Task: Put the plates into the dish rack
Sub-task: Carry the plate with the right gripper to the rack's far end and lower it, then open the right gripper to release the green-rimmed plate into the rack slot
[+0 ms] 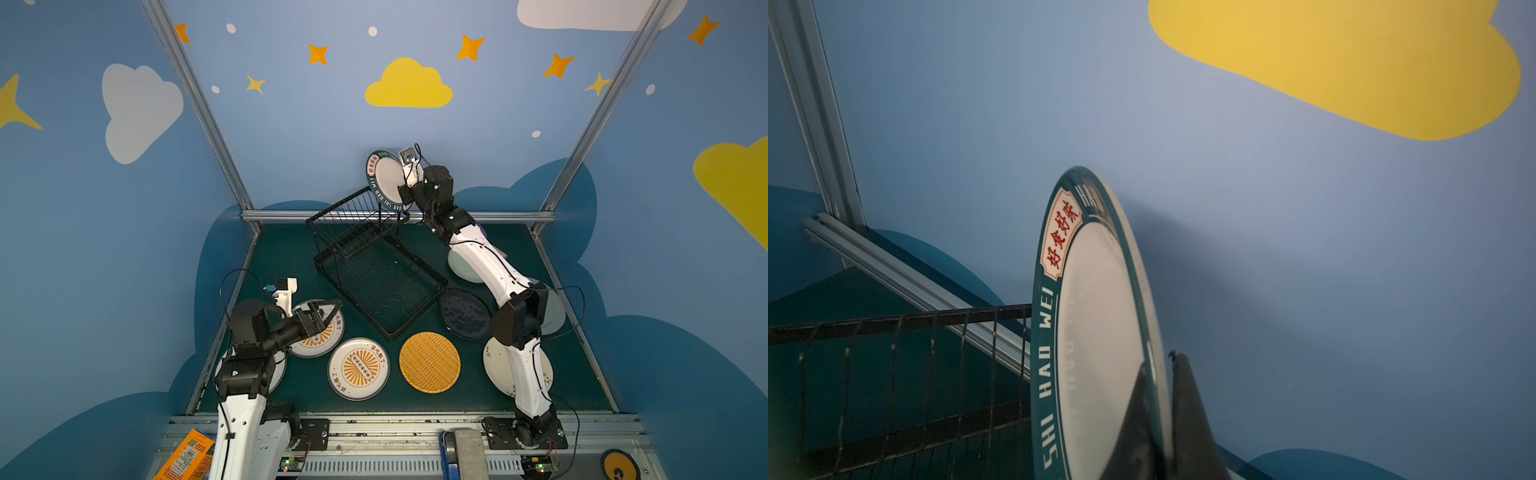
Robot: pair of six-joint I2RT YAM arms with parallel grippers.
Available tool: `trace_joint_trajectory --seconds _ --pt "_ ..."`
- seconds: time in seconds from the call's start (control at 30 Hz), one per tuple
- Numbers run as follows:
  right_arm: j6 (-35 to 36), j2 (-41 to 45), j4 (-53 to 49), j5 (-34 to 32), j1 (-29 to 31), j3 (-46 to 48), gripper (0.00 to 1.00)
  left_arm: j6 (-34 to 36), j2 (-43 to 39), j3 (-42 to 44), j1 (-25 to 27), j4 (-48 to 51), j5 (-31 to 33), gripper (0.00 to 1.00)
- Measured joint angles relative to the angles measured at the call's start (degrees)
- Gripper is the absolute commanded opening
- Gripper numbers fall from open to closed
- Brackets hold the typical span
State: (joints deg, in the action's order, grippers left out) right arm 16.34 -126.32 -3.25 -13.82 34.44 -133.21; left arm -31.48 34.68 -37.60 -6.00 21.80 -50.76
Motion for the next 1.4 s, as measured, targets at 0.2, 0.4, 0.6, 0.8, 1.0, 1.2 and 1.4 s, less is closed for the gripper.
trace_joint_trajectory --seconds 0.2,0.4,0.6,0.8,1.0,1.2,1.4 --pt "0.7 0.0 0.5 0.0 0.3 0.4 0.00 0.2 0.0 0.0 0.0 0.3 0.1 1.00" --pt "2.9 -0.2 1.0 -0.2 0.8 0.4 0.00 0.2 0.0 0.0 0.0 0.3 0.1 1.00" --pt "5.0 -1.3 1.8 -2.3 2.0 0.4 0.00 0.2 0.1 0.0 0.0 0.3 0.1 1.00" --pt "5.9 -2.9 2.4 -5.1 3.1 0.4 0.00 0.2 0.1 0.0 0.0 0.3 0.1 1.00" --pt "6.5 -3.4 2.5 -6.8 3.8 0.4 0.00 0.2 0.1 0.0 0.0 0.3 0.1 1.00" --pt "5.8 -3.4 2.0 -6.7 4.0 0.3 0.01 0.2 0.0 0.0 0.0 0.3 0.1 1.00" --pt "5.2 -3.4 1.2 -6.5 4.0 -0.2 0.18 0.2 -0.2 0.0 0.0 0.3 0.1 1.00"
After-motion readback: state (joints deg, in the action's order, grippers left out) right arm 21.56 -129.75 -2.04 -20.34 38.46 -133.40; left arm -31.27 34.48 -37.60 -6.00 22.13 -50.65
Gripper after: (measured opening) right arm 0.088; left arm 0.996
